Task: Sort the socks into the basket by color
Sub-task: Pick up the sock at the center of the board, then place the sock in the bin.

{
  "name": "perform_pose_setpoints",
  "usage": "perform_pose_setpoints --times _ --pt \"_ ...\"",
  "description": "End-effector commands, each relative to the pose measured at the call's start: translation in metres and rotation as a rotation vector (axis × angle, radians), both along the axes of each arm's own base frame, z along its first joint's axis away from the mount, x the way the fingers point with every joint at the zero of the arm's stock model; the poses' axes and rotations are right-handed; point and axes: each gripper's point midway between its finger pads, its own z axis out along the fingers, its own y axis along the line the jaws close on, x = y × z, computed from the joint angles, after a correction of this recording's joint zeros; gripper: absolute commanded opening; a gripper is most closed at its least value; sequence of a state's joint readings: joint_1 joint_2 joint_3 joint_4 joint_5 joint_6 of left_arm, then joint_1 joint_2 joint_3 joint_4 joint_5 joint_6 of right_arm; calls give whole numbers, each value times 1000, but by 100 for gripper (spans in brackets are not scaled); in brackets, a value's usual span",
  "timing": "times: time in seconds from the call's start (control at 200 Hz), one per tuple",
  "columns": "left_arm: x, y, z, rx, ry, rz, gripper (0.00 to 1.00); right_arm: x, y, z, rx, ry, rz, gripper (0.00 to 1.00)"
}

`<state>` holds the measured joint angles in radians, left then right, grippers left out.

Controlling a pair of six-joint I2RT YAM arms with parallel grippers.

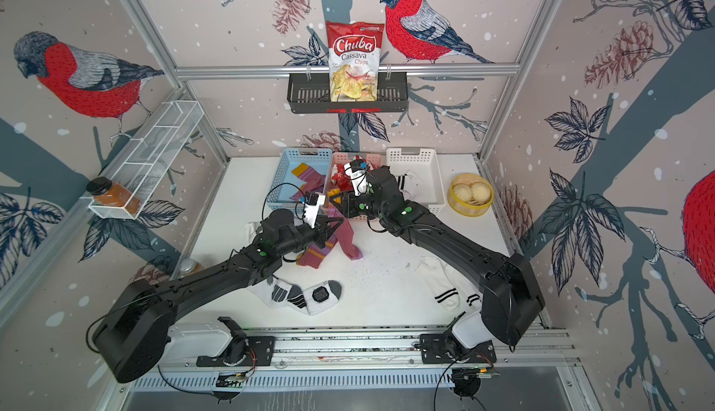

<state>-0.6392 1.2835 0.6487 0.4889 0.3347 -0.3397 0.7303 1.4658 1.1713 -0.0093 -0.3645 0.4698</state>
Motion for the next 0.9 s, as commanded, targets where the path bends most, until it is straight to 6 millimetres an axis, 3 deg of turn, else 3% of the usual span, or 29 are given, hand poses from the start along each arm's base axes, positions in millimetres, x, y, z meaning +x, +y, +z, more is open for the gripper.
perform_pose_setpoints --times 0.0,0.175,0.285,0.31,0.505,0.75,0.896 --pt "10 8 7 25 -12 45 0 6 -12 8 14 -31 -49 40" --pt "27 29 9 71 24 133 0 14 -55 9 28 -43 -171 57" --pt "36 43 16 94 12 191 0 18 -83 -1 12 -37 -250 62" --pt "38 45 17 102 10 202 0 15 -90 4 24 -50 -262 62" --pt "55 59 40 147 -30 280 0 8 -118 -33 -5 6 -330 64" --pt "69 78 65 156 -56 402 0 -15 -127 -100 -32 135 -340 64" --pt "67 88 77 95 -70 457 0 -24 -128 -127 -40 180 -350 63"
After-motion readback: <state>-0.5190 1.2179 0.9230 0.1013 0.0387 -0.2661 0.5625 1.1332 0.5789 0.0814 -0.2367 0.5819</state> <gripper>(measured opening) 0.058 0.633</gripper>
